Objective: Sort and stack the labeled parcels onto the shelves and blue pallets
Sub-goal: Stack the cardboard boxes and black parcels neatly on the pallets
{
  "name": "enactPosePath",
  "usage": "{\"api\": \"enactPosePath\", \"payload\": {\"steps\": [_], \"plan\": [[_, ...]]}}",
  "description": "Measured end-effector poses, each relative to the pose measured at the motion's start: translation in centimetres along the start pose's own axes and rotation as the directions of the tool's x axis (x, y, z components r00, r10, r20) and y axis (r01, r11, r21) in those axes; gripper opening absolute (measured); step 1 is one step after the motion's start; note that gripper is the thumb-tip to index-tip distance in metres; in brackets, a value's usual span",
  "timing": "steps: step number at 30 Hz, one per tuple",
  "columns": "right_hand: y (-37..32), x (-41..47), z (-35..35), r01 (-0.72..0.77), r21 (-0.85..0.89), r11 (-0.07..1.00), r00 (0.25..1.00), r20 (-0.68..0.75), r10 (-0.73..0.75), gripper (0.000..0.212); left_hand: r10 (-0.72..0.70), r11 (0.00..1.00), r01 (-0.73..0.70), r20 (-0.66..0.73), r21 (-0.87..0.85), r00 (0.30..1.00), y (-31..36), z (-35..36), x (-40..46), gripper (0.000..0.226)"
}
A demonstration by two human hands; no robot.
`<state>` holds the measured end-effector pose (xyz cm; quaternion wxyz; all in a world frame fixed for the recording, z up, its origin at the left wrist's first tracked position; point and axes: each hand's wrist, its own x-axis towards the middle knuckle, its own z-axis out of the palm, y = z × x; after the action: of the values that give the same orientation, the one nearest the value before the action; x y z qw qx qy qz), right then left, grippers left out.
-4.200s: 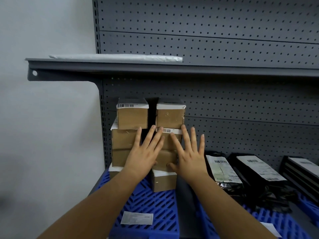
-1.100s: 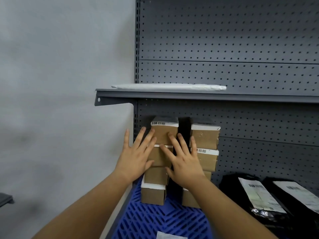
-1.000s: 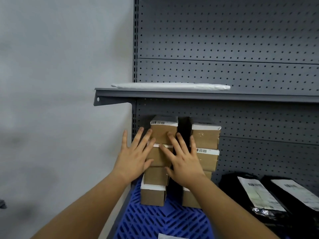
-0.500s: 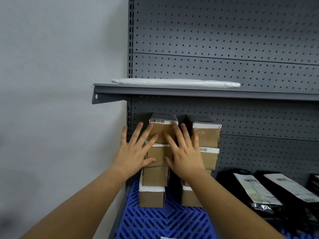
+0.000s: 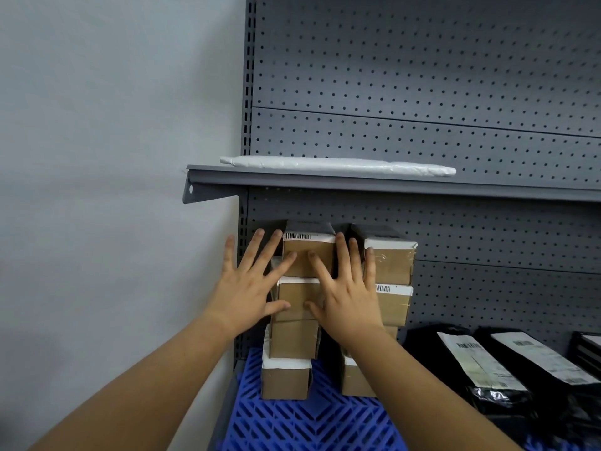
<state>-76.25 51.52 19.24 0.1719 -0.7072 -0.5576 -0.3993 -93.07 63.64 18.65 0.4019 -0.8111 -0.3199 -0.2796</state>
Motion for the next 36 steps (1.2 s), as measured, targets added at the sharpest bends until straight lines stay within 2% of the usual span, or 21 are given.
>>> {"api": "enactPosePath", "payload": {"steps": [14, 22, 28, 36], "plan": [[-0.1, 0.5, -0.2, -0.007, -0.016, 1.0, 1.0, 0.007, 0.007, 0.094, 0.12, 0.993, -0.12, -0.029, 0.007, 0.992, -1.6, 0.1, 1.6, 0.108], [-0.3, 0.5, -0.2, 0.016, 0.003, 1.0, 1.0, -0.001, -0.016, 0.089, 0.1, 0.995, -0.101, -0.058, -0.013, 0.993, -1.3, 0.0, 1.0, 0.109], [-0.3, 0.4, -0.4, -0.014, -0.009, 1.0, 1.0, 0.005, 0.014, 0.093, 0.087, 0.996, -0.087, -0.021, -0.01, 0.996, -1.4, -0.5, 0.9, 0.106], [0.4, 0.6, -0.5, 0.046, -0.035, 0.998, 0.998, -0.03, -0.047, 0.095, 0.121, 0.993, -0.121, -0.023, 0.015, 0.992, -0.9, -1.1, 1.1, 0.103]]}}
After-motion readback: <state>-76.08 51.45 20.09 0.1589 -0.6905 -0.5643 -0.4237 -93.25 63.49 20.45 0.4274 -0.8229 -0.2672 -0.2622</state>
